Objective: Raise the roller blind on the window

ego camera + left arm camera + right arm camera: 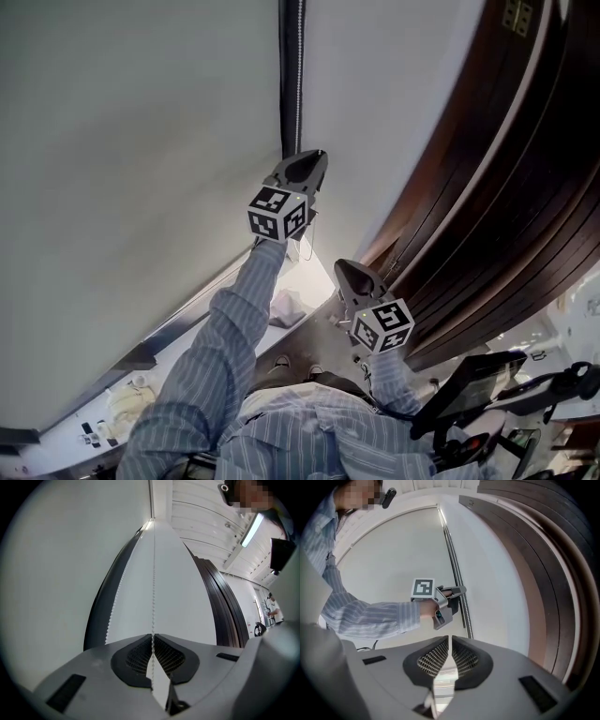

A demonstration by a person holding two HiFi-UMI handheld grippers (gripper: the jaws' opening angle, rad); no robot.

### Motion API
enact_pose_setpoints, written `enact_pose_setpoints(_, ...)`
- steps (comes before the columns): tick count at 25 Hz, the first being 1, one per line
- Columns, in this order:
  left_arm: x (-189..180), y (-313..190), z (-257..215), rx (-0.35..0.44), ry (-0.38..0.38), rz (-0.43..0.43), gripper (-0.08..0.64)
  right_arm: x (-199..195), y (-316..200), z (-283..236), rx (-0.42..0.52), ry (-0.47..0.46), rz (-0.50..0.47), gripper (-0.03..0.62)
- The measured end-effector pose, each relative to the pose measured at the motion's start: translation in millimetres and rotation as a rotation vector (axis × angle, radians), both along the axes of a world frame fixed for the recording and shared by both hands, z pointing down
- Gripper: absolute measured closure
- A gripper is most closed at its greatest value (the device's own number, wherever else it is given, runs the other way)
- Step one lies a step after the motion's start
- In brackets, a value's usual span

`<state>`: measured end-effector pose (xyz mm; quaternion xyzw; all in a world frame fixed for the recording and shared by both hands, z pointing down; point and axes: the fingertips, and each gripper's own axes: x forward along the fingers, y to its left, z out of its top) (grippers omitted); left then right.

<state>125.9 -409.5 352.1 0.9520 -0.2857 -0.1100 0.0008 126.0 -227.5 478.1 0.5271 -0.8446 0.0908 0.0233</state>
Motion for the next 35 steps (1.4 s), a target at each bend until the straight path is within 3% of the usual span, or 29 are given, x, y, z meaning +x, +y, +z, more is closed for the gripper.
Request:
enact_pose_setpoints(4,-5,7,18,0.016,-0.045,0.018,0.547,2,-1,-22,0.055,0.004,0.009,0.584)
enact_pose_setpoints(8,-19,15,22,0.018,-0.006,0.01,0.549,3,-14,-61,0.12,0.059,0.002,0.584)
enact_pose_setpoints(12,-28,35,26,0.09,-0.019,0.004,0.551,-4,-38,-103,0.197,0.097,-0.033,0.58)
enact_pose_setpoints(15,-39,46,27,0.086,0.023,0.005,0.554,-19,-61,-133,0.234,0.083,-0.1,0.487)
enact_pose_setpoints(19,-46,55,27,0.076,0.037,-0.003,0.554,-36,-84,-176,0.291,0.064,-0.161,0.477)
enact_pose_setpoints(25,-51,77,27,0.1,0.078,0.001,0.554,-65,-99,-227,0.351,-0.005,-0.241,0.479)
enact_pose_setpoints(27,-50,81,27,0.1,0.083,0.006,0.554,-65,-100,-242,0.391,-0.018,-0.22,0.481)
enact_pose_setpoints(29,-50,83,27,0.093,0.09,0.009,0.554,-59,-103,-248,0.411,-0.021,-0.179,0.574)
enact_pose_setpoints(32,-48,87,30,0.081,0.11,0.014,0.554,-57,-104,-245,0.395,-0.052,-0.187,0.575)
enact_pose_setpoints(35,-43,88,33,0.067,0.117,0.022,0.554,-51,-106,-241,0.42,0.011,-0.136,0.577)
